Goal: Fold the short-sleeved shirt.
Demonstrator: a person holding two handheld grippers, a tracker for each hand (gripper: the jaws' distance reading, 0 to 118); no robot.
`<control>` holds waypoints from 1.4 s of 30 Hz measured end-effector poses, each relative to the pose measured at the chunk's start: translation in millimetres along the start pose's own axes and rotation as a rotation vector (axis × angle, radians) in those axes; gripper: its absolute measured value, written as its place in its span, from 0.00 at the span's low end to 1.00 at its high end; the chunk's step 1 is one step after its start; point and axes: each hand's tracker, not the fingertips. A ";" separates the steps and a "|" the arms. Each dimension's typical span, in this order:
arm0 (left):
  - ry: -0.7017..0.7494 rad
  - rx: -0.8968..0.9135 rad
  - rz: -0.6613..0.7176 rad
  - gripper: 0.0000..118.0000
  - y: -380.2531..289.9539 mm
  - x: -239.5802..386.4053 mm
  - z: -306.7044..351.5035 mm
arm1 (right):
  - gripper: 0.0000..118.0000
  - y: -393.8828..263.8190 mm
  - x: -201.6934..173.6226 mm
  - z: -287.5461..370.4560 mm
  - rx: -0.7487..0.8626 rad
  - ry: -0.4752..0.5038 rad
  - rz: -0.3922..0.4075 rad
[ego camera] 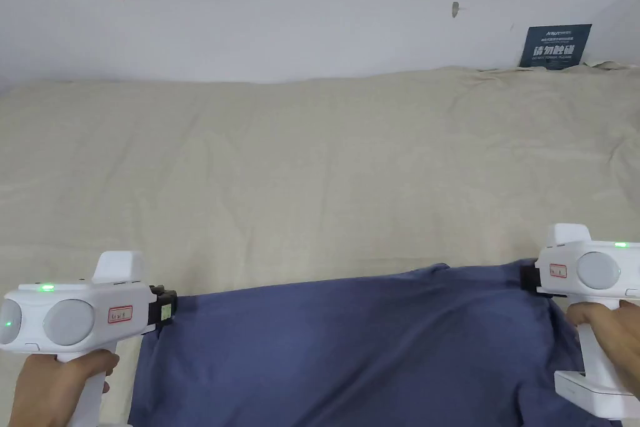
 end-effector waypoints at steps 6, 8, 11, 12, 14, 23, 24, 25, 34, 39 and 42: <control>0.010 0.031 0.022 0.00 -7.2 3.3 26.3 | 0.05 -3.8 4.1 87.8 0.128 0.106 -0.015; 0.016 0.044 0.019 0.00 -13.8 1.2 34.1 | 0.05 -11.1 4.4 122.6 0.155 0.126 -0.013; 0.020 0.059 0.022 0.00 -22.1 -3.0 52.5 | 0.05 -25.1 8.9 166.1 0.166 0.151 -0.002; 0.021 0.063 0.025 0.00 -23.2 -1.5 65.7 | 0.05 -31.9 10.5 179.2 0.183 0.165 -0.002; 0.022 0.073 0.032 0.00 -30.9 -5.2 79.9 | 0.05 -46.1 22.7 198.0 0.199 0.183 0.000; 0.010 0.059 0.037 0.00 -92.1 -13.7 119.4 | 0.05 -134.2 37.0 250.7 0.194 0.224 -0.025; 0.011 0.052 0.033 0.00 -101.9 -14.3 122.5 | 0.05 -144.4 38.1 249.8 0.183 0.223 -0.032; 0.011 0.039 0.030 0.00 -111.3 -14.3 122.3 | 0.05 -155.2 39.7 247.8 0.165 0.220 -0.042; 0.044 -0.106 0.047 0.00 -182.0 -1.2 108.2 | 0.05 -234.1 42.7 204.7 -0.006 0.192 -0.175; 0.078 -0.161 0.020 0.00 -209.7 -4.9 95.5 | 0.05 -260.4 44.9 177.7 -0.069 0.137 -0.231; 0.099 -0.185 -0.013 0.00 -219.5 2.1 94.3 | 0.05 -270.2 48.6 163.5 -0.088 0.123 -0.260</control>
